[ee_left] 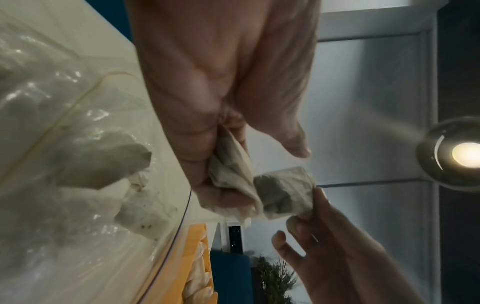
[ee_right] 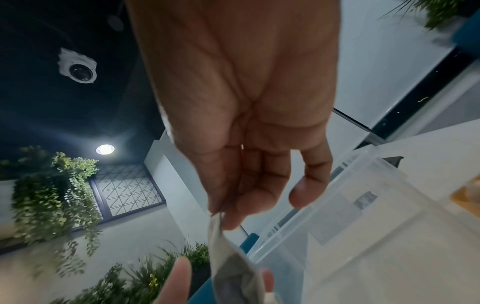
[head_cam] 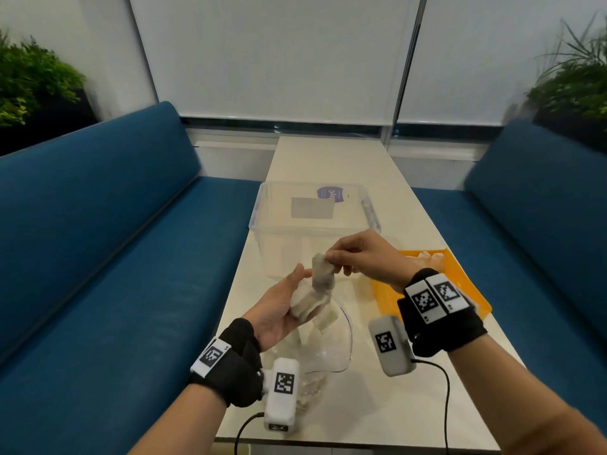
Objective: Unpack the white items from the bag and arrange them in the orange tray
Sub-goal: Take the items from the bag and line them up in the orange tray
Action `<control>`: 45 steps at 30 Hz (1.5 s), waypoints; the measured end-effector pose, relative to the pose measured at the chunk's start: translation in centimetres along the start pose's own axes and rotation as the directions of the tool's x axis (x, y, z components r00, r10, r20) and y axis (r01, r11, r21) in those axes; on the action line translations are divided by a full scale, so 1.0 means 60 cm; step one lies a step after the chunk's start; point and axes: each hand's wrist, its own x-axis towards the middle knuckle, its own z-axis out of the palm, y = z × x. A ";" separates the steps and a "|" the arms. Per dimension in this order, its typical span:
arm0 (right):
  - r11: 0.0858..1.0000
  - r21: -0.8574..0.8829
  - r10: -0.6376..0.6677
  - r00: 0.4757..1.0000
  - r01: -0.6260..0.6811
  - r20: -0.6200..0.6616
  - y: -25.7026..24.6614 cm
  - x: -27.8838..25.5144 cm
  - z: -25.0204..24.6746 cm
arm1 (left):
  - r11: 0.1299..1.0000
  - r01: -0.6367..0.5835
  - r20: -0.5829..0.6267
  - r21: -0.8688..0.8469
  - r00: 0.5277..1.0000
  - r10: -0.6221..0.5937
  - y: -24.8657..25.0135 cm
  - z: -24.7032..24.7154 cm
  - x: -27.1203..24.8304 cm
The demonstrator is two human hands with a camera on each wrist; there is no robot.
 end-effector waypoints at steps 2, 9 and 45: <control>0.999 0.027 0.019 1.000 -0.019 0.017 -0.002 0.004 -0.006 | 0.999 -0.022 0.033 0.043 0.999 0.021 0.003 0.004 0.001; 0.999 -0.046 0.019 0.998 -0.022 -0.063 0.002 0.009 -0.018 | 0.983 -0.091 -0.018 0.162 0.995 0.095 0.004 0.014 0.014; 0.789 -0.614 0.094 0.988 0.000 0.122 0.203 0.035 -0.256 | 0.970 -0.005 -0.322 -0.243 0.944 -0.076 -0.052 0.275 0.133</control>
